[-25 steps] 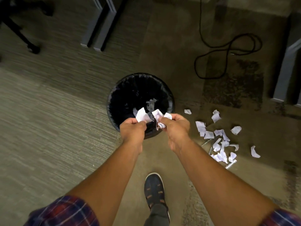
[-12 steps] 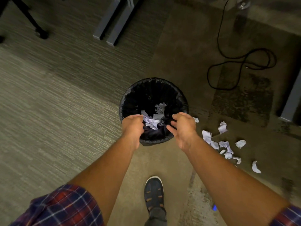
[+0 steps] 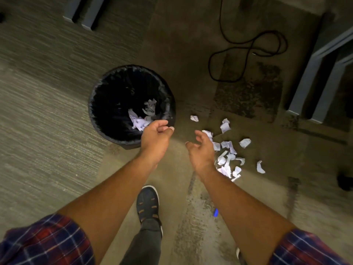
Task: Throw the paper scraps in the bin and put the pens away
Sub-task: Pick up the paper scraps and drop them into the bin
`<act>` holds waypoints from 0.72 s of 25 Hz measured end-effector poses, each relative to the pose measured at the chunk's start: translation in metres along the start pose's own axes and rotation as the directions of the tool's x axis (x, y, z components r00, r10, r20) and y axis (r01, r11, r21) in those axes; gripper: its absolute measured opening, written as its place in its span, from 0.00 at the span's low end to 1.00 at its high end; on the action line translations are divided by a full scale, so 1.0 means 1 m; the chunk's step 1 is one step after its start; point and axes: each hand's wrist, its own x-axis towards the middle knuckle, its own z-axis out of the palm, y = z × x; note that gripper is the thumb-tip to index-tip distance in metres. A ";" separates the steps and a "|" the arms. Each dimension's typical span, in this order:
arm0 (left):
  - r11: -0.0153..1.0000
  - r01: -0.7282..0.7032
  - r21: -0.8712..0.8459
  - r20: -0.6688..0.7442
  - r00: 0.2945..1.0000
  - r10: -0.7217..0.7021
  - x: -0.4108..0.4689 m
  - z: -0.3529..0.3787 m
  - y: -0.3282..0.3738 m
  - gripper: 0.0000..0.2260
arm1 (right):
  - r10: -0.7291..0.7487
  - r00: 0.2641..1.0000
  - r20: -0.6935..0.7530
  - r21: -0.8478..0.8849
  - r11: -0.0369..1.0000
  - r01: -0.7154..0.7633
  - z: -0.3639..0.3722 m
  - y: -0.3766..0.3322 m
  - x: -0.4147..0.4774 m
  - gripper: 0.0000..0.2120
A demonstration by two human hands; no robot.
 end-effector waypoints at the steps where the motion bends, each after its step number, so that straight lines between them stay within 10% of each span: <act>1: 1.000 0.017 0.022 0.015 1.000 -0.018 -0.005 0.019 -0.010 0.14 | -0.002 1.000 0.006 -0.054 0.999 0.002 -0.015 0.018 0.005 0.26; 18: 0.861 0.267 0.433 0.094 0.936 -0.338 0.003 0.265 -0.205 0.19 | 0.080 0.981 -0.177 -0.668 0.722 -0.180 -0.259 0.285 0.187 0.37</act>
